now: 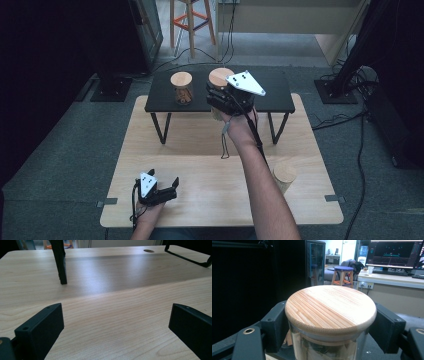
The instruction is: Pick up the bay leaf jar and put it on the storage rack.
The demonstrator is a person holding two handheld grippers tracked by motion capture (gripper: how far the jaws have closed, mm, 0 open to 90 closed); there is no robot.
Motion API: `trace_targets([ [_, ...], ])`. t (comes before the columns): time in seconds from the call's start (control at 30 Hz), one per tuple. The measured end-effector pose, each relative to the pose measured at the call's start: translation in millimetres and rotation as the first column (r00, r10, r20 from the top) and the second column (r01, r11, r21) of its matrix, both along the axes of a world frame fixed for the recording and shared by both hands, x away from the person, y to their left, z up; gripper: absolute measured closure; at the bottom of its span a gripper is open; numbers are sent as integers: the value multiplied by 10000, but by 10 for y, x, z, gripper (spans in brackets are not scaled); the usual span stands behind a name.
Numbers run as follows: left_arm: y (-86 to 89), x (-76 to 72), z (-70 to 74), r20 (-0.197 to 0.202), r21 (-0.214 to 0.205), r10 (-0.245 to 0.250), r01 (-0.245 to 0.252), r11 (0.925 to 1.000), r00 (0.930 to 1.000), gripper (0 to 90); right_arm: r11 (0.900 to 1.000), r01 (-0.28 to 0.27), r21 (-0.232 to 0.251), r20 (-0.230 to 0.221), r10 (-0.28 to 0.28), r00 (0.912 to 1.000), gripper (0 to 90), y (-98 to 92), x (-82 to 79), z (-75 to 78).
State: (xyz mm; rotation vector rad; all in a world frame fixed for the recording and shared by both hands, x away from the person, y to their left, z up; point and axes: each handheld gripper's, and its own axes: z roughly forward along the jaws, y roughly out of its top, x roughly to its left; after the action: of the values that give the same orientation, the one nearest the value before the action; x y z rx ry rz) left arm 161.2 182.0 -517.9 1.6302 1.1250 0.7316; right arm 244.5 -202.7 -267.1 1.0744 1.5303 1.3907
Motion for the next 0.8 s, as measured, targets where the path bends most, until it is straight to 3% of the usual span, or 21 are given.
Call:
trace_targets([
  [0.53,-8,-16,-11,95,-2,70,-70,10000,9999,0,10000,65,-23,-16,-65,10000,242,121,314,3],
  [0.8,-13,-21,-13,108,-10,106,-106,9999,9999,0,9992,402,44,-98,-401,9991,242,182,409,22],
])
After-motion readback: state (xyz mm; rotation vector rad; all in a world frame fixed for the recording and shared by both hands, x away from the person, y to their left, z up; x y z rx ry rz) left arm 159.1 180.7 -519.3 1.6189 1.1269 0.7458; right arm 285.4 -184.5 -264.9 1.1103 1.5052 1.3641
